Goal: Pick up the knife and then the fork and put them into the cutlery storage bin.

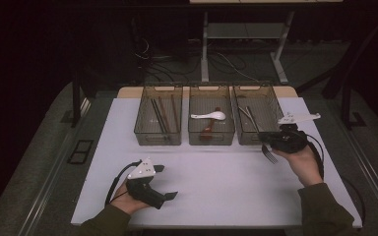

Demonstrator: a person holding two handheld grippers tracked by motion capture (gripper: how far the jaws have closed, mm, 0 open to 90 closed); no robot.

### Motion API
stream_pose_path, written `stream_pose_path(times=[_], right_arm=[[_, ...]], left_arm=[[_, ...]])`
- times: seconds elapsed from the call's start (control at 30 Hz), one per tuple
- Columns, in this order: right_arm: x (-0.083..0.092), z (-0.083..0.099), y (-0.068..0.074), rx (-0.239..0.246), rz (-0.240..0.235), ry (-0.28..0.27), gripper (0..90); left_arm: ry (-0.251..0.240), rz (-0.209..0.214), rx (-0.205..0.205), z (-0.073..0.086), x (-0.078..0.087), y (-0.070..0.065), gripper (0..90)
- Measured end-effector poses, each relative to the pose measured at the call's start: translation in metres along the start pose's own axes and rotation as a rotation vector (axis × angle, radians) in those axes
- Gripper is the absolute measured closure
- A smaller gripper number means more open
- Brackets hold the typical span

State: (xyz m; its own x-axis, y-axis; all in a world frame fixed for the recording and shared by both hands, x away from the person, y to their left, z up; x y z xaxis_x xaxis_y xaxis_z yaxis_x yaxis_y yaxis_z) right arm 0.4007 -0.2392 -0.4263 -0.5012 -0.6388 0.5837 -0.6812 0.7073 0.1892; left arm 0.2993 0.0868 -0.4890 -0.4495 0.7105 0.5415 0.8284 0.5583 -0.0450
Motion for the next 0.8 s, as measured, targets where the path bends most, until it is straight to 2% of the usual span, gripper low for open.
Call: stream_pose_path(times=[0.33,0.53,0.8], right_arm=[[0.012,-0.020,-0.021,-0.034,0.041,-0.101,84.7],[0.017,-0.036,-0.030,-0.041,0.058,-0.119,84.7],[0.018,-0.055,-0.048,-0.063,0.101,-0.151,84.7]], left_arm=[[0.000,0.002,0.000,0.000,0.000,0.000,0.0],[0.000,0.004,0.000,0.000,0.000,0.000,0.0],[-0.005,0.006,0.003,-0.001,0.000,-0.002,0.0]])
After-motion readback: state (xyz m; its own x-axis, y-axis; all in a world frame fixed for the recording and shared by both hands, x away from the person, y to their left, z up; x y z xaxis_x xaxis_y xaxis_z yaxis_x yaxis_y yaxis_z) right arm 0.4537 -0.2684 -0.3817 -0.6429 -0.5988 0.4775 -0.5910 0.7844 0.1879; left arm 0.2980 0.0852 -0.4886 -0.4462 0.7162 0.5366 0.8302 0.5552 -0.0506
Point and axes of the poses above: each handheld gripper's, and its own axes: x roughly backward along the jaws, z roughly out of its underside, y roughly to its left, the point moved 9 cm from there along -x, roughly forward along the jaws, and after that the axes turned 7 degrees about -z, right-handed, at the moved point
